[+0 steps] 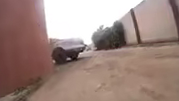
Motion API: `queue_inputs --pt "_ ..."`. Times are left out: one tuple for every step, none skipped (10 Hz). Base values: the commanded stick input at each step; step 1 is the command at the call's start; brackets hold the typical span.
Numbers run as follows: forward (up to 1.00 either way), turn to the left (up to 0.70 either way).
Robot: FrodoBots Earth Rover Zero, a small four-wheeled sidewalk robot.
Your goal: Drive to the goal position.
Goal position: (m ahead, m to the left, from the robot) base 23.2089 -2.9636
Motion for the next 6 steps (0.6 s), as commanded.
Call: queue_inputs --pt "0.50 0.00" --pt "0.50 0.00" --pt "0.50 0.00" --pt "0.50 0.00" --pt "0.50 0.00" --pt "0.50 0.00"
